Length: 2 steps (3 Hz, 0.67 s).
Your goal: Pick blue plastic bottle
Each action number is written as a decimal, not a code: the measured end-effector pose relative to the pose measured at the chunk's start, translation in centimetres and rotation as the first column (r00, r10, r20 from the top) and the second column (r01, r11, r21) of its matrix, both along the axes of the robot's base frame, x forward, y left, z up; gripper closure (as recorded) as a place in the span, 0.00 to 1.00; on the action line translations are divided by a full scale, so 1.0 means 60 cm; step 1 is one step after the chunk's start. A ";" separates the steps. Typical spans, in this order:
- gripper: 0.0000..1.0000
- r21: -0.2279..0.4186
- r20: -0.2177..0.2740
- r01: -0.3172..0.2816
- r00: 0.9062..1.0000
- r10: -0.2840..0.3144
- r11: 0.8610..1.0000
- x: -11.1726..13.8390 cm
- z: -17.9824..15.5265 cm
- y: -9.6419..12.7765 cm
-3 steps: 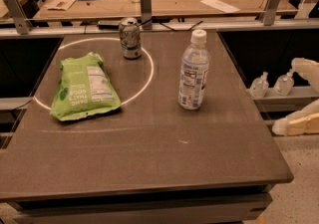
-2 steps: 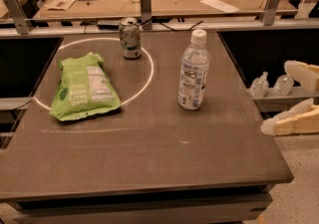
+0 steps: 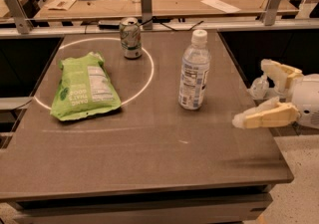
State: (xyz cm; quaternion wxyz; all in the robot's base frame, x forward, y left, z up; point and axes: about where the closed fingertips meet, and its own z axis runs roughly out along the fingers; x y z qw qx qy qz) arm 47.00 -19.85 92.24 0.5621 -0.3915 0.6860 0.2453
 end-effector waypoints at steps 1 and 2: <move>0.00 0.013 0.057 -0.025 0.998 0.024 1.000 0.039 -0.010 0.009; 0.00 0.043 0.074 -0.076 0.995 0.073 0.996 0.075 -0.025 0.024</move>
Offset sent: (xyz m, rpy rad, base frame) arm 0.0711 0.0199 -0.0286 0.0908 -0.0873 0.1314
